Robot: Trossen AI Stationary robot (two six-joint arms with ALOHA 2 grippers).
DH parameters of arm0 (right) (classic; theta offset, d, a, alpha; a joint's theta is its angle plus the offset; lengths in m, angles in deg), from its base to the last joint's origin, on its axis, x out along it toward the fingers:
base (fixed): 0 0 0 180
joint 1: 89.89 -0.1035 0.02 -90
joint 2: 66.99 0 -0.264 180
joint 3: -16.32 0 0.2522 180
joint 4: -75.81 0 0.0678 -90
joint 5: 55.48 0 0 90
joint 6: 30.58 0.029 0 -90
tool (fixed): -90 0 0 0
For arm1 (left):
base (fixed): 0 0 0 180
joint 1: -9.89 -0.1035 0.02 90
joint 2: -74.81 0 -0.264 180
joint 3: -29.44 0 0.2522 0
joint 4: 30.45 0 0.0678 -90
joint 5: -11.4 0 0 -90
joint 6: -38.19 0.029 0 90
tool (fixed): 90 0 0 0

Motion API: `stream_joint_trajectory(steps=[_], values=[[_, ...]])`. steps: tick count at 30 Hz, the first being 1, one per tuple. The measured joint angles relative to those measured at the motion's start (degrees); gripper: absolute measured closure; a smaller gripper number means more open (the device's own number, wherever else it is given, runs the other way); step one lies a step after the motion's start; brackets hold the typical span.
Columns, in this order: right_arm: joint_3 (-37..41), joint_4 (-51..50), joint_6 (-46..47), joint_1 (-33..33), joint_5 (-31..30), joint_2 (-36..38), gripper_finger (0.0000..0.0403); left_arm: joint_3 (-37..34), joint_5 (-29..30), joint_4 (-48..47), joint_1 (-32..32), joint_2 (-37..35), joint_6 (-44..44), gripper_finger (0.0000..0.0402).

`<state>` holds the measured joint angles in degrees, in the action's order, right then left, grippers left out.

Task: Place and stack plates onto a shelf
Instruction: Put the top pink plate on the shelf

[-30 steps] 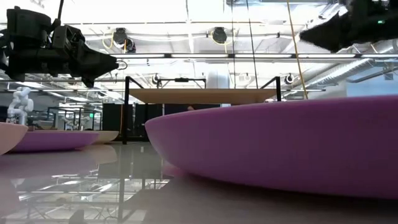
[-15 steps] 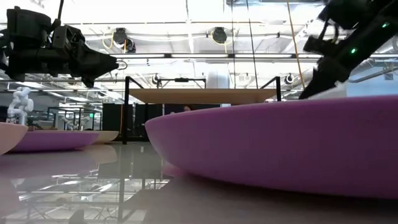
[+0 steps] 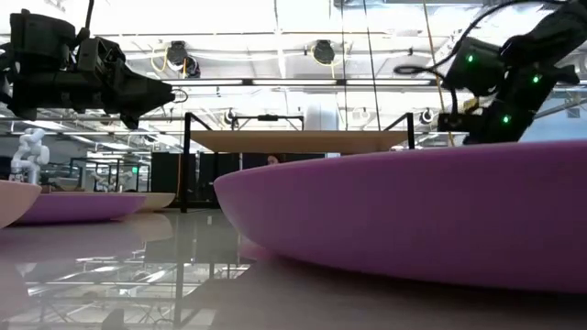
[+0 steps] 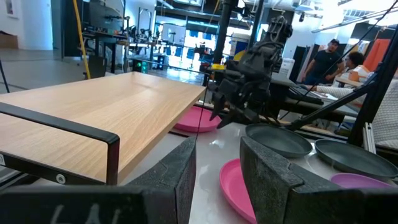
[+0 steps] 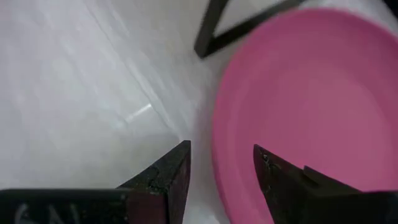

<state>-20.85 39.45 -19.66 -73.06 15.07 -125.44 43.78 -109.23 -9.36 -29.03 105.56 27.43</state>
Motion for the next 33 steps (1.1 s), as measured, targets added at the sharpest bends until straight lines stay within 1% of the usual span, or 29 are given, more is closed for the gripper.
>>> stream_joint_trajectory(steps=[7, 10, 13, 17, 18, 24, 28, 31, 33], values=[[3.6, 4.9, -0.1, 3.2, 0.0, -2.0, 0.0248, 0.0, 0.0, 0.0, 0.0, 0.0, 0.0, 0.0273], [4.0, 5.1, -0.3, 4.3, 0.3, -2.0, 0.0258, 0.0, 0.0, 0.0, 0.0, 0.0, 0.0, 0.0273], [4.1, 5.0, -0.3, 4.6, 0.5, -2.0, 0.0295, 0.0, 0.0, 0.0, 0.0, 0.0, 0.0, 0.0273], [4.1, 5.1, -0.5, 4.6, 1.3, -1.9, 0.0376, 0.0, 0.0, 0.0, 0.0, 0.0, 0.0, 0.0273], [4.1, 5.1, -0.6, 4.6, 1.2, -1.9, 0.0387, 0.0, 0.0, 0.0, 0.0, 0.0, 0.0, 0.0273], [3.3, 4.5, 1.3, 4.6, 1.7, -0.5, 0.0396, 0.0, 0.0, 0.0, 0.0, 0.0, 0.0, 0.0273], [0.9, 4.1, 3.6, 4.4, -1.5, 3.5, 0.0400, 0.0, 0.0, 0.0, 0.0, 0.0, 0.0, 0.0273], [-1.0, 3.7, 4.0, 4.1, -7.0, 7.5, 0.0402, 0.0, 0.0, 0.0, 0.0, 0.0, 0.0, 0.0273], [-2.9, 4.0, 2.7, 4.1, -12.0, 10.0, 0.0402, 0.0, 0.0, 0.0, 0.0, 0.0, 0.0, 0.0273]])
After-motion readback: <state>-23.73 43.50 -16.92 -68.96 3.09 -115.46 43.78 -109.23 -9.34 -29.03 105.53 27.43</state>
